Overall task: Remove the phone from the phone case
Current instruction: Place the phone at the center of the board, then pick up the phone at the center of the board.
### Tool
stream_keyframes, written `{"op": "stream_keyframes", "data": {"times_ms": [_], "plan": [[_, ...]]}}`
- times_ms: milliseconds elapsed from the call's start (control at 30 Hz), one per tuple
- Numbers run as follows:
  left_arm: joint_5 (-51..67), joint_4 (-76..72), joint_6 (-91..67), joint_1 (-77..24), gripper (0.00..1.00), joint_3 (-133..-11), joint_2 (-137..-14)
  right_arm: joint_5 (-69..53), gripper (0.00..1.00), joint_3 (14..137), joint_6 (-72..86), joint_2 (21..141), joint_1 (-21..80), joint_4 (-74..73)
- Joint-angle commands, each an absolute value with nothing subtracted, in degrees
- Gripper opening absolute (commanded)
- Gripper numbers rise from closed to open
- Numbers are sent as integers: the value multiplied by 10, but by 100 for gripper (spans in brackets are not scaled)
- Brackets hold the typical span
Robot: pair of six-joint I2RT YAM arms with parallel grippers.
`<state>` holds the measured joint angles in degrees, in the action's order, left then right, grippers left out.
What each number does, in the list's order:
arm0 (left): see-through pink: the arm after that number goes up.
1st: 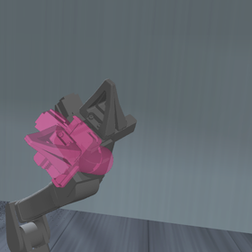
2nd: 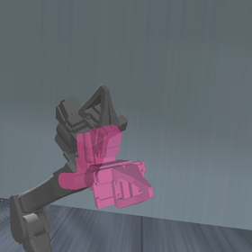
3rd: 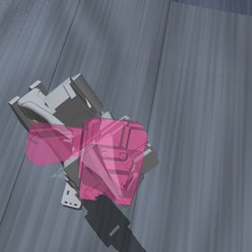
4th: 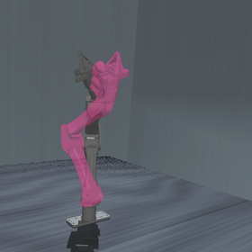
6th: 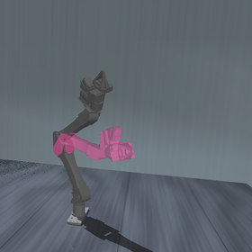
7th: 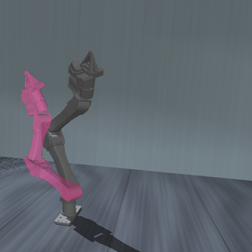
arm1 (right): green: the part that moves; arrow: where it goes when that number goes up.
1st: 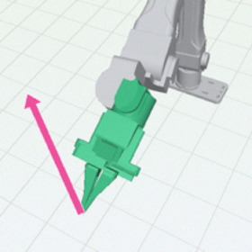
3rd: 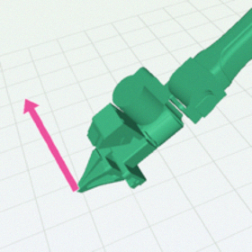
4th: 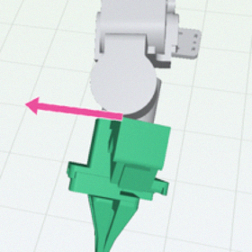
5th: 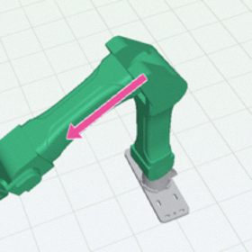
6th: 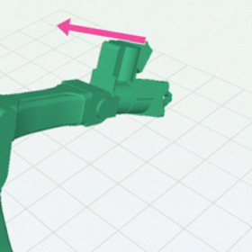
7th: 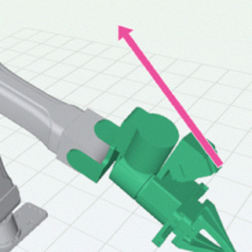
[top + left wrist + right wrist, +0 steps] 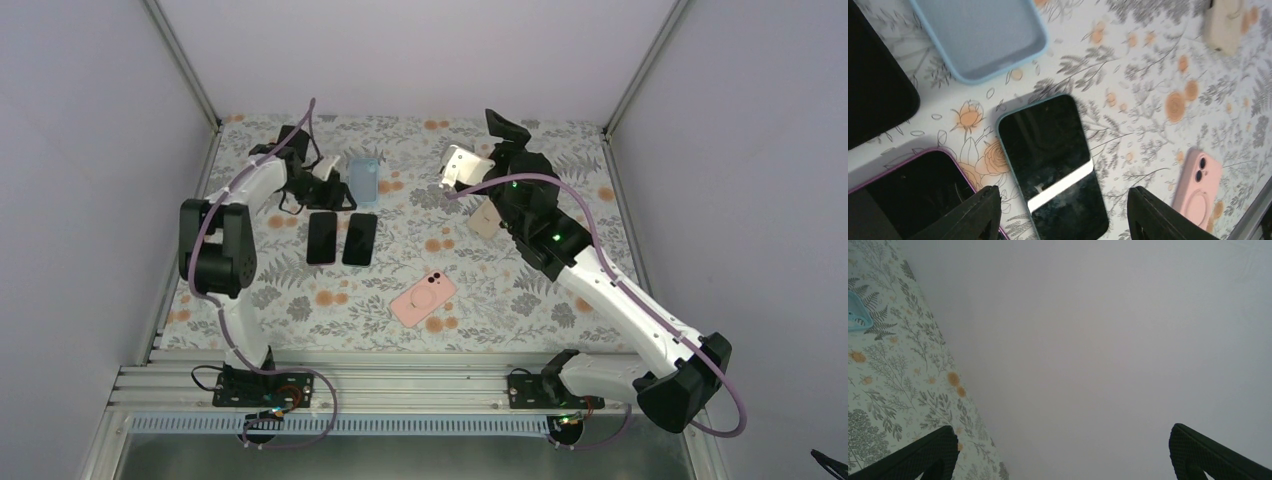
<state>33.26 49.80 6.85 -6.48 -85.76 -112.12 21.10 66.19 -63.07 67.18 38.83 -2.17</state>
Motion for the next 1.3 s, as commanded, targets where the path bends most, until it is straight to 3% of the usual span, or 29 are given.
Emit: {"op": "stream_keyframes", "data": {"times_ms": [0, 100, 200, 667, 800, 1067, 1267], "plan": [[352, 458, 71, -61, 67, -846, -1060, 193, 99, 676, -584, 666, 376, -35], [353, 437, 70, -62, 75, -845, -1027, 186, 99, 678, -554, 662, 367, -44], [344, 418, 73, -62, 99, -855, -994, 172, 99, 681, -514, 656, 358, -63], [152, 363, 103, -60, 100, -923, -906, 32, 99, 659, -243, 658, 261, -171], [136, 352, 92, -60, 100, -919, -892, 54, 99, 626, -140, 664, 243, -150], [56, 328, 61, -59, 100, -907, -871, -7, 99, 619, -8, 737, 203, -171], [60, 315, 50, -59, 100, -881, -850, -33, 99, 612, 52, 798, 161, -167]]}}
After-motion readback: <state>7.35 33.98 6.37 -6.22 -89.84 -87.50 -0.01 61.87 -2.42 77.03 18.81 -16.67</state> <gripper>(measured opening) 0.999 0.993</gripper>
